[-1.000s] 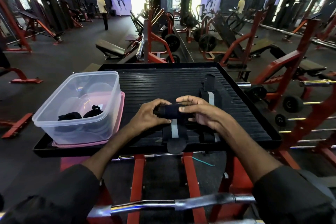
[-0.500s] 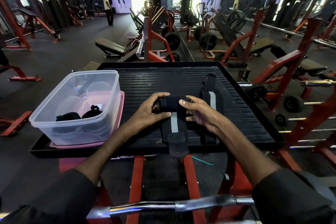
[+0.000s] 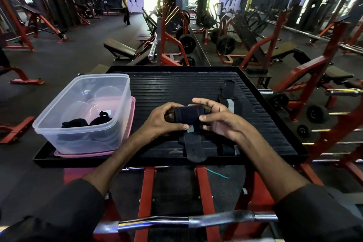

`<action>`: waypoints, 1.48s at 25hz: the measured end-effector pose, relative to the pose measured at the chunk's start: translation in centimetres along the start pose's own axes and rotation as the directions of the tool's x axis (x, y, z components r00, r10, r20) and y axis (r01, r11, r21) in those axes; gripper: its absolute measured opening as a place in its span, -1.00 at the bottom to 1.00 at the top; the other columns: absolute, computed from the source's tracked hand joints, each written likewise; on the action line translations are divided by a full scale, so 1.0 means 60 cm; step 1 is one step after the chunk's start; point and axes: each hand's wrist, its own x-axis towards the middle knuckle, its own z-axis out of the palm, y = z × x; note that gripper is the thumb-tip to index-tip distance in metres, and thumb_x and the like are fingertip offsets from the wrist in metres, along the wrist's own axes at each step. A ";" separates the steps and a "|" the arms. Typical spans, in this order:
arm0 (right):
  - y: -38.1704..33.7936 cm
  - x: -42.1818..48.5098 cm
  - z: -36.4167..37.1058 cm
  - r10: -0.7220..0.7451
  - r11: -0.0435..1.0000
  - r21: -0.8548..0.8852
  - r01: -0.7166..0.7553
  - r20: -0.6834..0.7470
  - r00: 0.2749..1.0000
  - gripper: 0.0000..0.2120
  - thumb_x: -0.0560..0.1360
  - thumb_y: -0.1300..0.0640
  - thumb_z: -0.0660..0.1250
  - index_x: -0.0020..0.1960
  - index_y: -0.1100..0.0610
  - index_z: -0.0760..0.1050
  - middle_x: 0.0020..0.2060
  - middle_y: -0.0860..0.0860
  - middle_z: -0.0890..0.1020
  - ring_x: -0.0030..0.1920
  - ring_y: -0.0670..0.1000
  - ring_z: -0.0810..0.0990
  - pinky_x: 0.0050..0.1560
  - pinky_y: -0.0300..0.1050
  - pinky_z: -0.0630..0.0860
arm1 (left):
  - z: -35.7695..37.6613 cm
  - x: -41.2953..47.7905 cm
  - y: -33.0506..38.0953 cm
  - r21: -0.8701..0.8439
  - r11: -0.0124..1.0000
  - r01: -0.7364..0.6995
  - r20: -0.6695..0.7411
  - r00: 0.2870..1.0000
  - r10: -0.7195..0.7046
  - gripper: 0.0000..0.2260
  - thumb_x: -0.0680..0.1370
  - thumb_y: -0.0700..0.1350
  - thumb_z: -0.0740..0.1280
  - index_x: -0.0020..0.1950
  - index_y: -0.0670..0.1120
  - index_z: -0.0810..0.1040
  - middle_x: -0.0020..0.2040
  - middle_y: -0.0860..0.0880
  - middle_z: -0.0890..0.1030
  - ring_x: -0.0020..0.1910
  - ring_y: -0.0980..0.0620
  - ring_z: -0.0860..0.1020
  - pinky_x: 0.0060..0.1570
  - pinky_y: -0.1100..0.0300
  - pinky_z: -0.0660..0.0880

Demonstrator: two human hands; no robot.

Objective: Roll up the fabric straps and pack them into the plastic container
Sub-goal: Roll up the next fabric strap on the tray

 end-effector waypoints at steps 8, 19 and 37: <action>0.004 0.005 0.010 0.135 0.969 -0.197 -0.150 -0.085 0.987 -0.44 0.44 -0.04 0.51 0.36 0.11 0.50 0.16 0.09 0.69 0.15 0.10 0.65 0.23 0.19 0.53 | 0.006 -0.011 0.010 0.242 0.933 -0.268 -0.041 0.957 0.286 -0.48 0.32 -0.21 0.64 0.23 -0.10 0.57 0.14 0.14 0.61 0.13 0.24 0.59 0.06 0.32 0.57; 0.014 -0.020 0.021 -0.210 0.959 -0.223 0.176 -0.137 0.968 -0.54 0.34 0.38 0.55 0.19 0.13 0.61 0.05 0.07 0.68 0.09 0.01 0.65 0.16 -0.06 0.58 | 0.007 -0.023 0.027 -0.276 0.890 0.363 0.306 0.911 -0.276 -0.64 0.60 -0.04 0.36 0.39 0.00 0.45 0.24 -0.06 0.66 0.23 -0.15 0.63 0.29 -0.07 0.54; 0.000 -0.022 0.027 -0.021 1.000 -0.015 0.019 -0.147 0.989 -0.58 0.32 0.28 0.51 0.16 0.09 0.60 -0.01 0.03 0.69 0.06 0.09 0.66 0.14 0.14 0.60 | 0.026 -0.032 0.038 -0.129 0.990 -0.054 0.018 0.998 0.057 -0.43 0.38 -0.39 0.55 0.26 0.06 0.51 0.27 0.09 0.55 0.23 0.27 0.55 0.10 0.27 0.57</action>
